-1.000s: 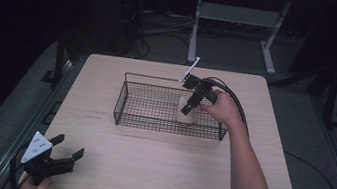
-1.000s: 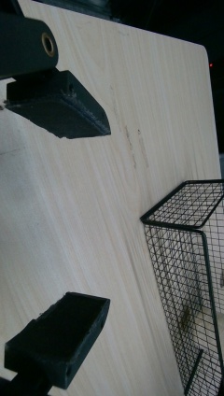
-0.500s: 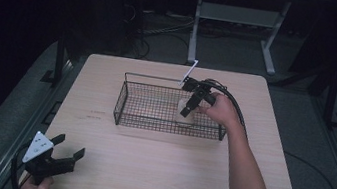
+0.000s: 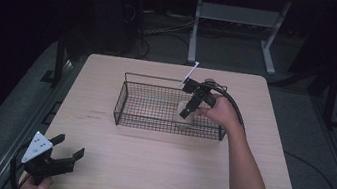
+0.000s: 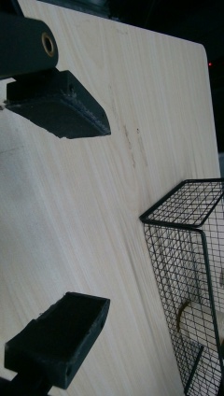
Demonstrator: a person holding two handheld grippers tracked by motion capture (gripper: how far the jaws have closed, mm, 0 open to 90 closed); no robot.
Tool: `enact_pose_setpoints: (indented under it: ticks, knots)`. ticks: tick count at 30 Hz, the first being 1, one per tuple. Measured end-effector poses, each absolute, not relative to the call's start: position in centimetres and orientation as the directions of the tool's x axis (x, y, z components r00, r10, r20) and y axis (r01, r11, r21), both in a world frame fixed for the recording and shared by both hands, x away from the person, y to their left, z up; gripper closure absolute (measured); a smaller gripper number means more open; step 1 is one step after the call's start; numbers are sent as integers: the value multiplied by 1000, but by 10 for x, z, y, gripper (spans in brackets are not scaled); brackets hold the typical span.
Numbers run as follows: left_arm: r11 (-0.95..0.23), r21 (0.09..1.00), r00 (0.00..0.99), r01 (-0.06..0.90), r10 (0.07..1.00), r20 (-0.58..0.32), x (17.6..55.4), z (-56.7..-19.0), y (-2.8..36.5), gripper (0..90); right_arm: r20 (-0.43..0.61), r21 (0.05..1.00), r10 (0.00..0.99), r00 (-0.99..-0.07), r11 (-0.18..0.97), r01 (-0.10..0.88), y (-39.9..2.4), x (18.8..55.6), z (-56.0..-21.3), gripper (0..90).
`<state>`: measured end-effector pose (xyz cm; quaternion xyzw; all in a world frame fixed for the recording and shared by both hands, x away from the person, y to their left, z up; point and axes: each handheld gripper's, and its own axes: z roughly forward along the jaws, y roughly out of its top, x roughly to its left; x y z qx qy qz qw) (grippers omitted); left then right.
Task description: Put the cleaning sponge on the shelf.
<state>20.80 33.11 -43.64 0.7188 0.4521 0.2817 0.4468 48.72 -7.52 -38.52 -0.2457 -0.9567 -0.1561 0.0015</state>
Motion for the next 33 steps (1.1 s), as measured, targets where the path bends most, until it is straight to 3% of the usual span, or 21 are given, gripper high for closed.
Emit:
enact_pose_setpoints:
  ticks: [33]
  knots:
    - [-194, 897, 441, 398, 898, -2, 208, -436, 330, 138, 65, 326, 473, -879, 822, 467, -93, 476, -359, 185]
